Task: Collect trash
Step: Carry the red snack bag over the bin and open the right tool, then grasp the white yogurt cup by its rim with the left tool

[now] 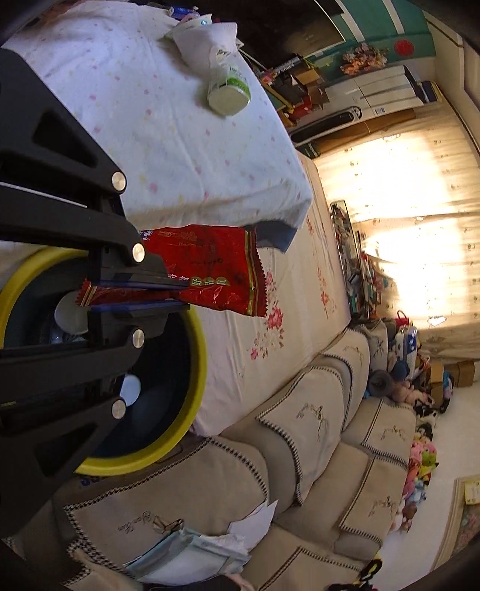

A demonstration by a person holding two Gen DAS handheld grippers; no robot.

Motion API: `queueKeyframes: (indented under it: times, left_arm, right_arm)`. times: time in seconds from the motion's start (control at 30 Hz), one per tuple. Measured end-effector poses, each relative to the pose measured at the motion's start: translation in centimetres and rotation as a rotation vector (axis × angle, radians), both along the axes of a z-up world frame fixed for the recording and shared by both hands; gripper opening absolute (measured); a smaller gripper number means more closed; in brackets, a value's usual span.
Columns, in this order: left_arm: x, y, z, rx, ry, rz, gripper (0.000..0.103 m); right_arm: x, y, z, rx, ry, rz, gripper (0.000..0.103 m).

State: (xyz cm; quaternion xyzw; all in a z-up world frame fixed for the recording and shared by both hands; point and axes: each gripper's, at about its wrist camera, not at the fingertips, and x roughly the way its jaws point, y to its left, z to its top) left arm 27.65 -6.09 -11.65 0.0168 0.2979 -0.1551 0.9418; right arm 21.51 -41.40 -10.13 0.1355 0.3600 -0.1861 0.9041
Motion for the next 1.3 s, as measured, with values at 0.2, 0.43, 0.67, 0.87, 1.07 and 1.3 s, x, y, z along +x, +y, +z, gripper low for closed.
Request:
queueKeyframes:
  times: [0.2,0.43,0.67,0.87,1.07,1.3]
  left_arm:
    - [0.0,-0.2,-0.2,0.014,-0.003,0.000,0.095]
    - [0.1,-0.1,-0.3,0.014,-0.003,0.004,0.096]
    - [0.2,-0.1,-0.5,0.022,-0.001,0.011,0.096]
    - [0.6,-0.1,-0.8,0.032,0.004,0.023,0.095]
    - [1.5,-0.5,-0.9,0.042,0.032,0.012,0.088]
    - [5.2,-0.6,-2.0,0.095,0.146,-0.013,0.065]
  right_arm:
    - [-2.6,-2.7,-2.9,0.002,0.050,-0.088,0.014]
    - [-3.2,-2.6,-1.1,0.007,-0.022,-0.115,0.034]
    - [1.5,4.4,4.8,0.004,-0.238,0.085,0.049]
    - [8.3,12.3,6.1,-0.041,-0.305,0.290,0.049]
    - [10.0,15.8,3.0,-0.074,-0.211,0.389,0.049]
    - [9.5,15.3,3.8,-0.052,-0.248,0.365,0.056]
